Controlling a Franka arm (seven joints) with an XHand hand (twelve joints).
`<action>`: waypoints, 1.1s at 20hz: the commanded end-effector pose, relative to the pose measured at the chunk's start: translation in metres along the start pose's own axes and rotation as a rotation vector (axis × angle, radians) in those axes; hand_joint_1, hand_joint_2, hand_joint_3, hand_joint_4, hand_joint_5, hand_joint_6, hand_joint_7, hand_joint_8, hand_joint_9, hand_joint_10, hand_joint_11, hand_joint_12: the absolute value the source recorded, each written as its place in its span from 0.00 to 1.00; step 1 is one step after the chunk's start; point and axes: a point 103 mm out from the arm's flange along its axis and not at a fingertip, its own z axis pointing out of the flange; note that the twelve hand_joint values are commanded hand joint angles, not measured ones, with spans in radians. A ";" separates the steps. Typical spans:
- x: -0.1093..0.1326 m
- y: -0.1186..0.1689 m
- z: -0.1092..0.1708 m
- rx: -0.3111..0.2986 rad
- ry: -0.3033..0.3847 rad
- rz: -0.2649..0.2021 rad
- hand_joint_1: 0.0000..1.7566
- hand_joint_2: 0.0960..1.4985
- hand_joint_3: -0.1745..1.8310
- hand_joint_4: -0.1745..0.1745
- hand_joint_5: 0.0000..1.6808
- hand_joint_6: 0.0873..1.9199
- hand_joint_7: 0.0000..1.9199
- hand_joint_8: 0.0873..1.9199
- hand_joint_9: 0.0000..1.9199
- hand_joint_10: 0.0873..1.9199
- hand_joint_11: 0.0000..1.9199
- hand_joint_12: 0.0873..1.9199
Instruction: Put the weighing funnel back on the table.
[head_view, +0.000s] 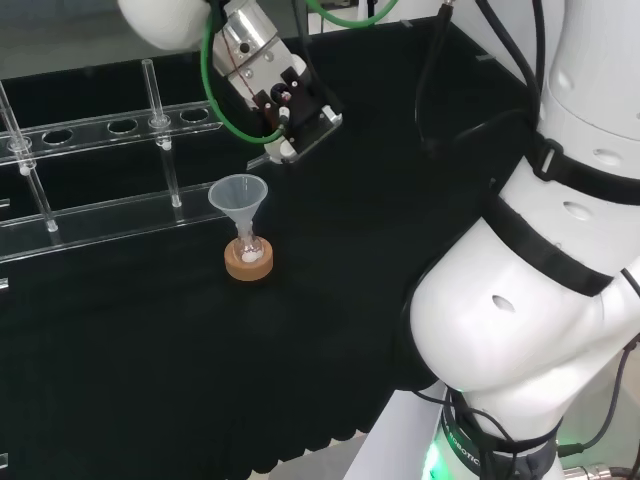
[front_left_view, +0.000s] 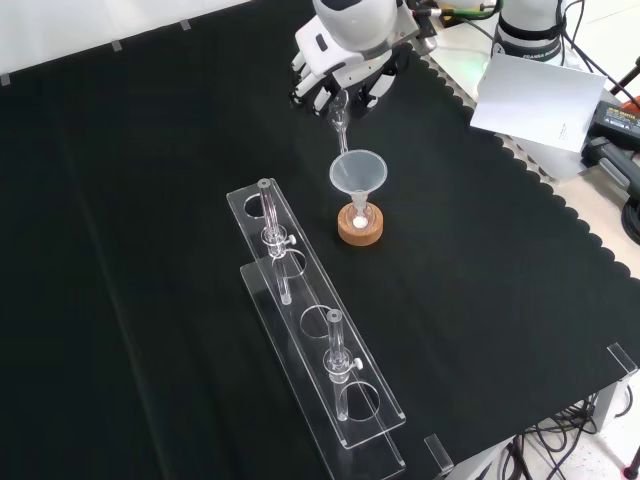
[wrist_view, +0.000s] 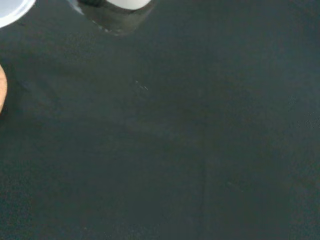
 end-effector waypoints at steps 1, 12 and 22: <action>0.002 -0.008 0.000 -0.068 0.097 -0.037 0.64 0.68 0.00 1.00 0.81 0.16 0.25 0.30 0.44 0.13 0.35 0.55; -0.024 -0.005 0.009 -0.127 0.237 0.007 0.64 0.68 0.00 1.00 0.81 0.16 0.25 0.30 0.44 0.13 0.35 0.55; -0.040 0.020 0.024 -0.167 0.309 0.021 0.64 0.68 0.00 1.00 0.81 0.16 0.26 0.30 0.44 0.13 0.35 0.55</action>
